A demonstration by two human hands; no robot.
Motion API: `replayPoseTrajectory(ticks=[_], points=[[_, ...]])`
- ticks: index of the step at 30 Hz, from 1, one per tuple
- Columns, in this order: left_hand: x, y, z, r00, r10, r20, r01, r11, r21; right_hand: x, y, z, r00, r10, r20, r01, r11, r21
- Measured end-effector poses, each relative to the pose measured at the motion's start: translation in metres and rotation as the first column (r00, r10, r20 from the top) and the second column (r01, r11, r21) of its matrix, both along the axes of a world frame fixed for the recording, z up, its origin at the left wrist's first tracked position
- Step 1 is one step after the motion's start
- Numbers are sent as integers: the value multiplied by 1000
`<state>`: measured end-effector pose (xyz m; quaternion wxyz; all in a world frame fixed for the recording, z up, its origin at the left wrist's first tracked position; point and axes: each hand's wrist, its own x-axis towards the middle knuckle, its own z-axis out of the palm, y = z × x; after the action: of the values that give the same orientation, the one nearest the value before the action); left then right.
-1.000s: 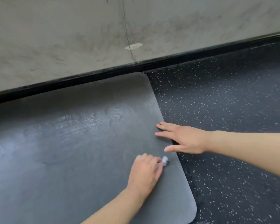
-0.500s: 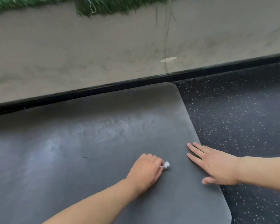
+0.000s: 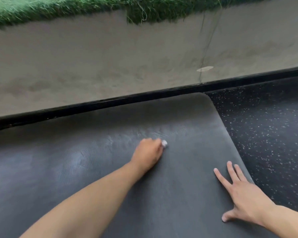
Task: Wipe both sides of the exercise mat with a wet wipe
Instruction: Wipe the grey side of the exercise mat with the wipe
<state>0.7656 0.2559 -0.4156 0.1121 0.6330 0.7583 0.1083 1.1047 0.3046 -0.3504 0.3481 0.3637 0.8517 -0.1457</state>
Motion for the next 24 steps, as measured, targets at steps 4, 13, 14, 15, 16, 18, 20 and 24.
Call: replayPoseTrajectory(ticks=[4,13,14,15,16,18,20,24], points=[[-16,12,-2,911,397,110,-407,910,82,-4,-3,0,1000,3,-2,-3,999,35],[17,71,9,972,231,31,-233,970,67,-8,-6,1,1000,2,1,-2,999,45],[24,74,8,955,287,68,-291,955,57,-7,-6,1,1000,3,2,-3,999,48],[37,76,4,969,226,100,-232,971,55,-8,-6,2,1000,5,3,-5,999,45],[55,72,3,989,75,125,-83,995,60,-7,-7,3,1000,4,6,-4,999,41],[86,63,-2,944,-320,85,317,947,53,-8,-7,2,1000,5,3,-5,999,48],[75,76,-4,937,-349,-5,348,935,69,-7,-8,1,1000,1,-4,-1,999,48],[16,117,-3,947,308,-86,-296,947,127,-5,-7,-3,1000,-6,-11,7,999,51]])
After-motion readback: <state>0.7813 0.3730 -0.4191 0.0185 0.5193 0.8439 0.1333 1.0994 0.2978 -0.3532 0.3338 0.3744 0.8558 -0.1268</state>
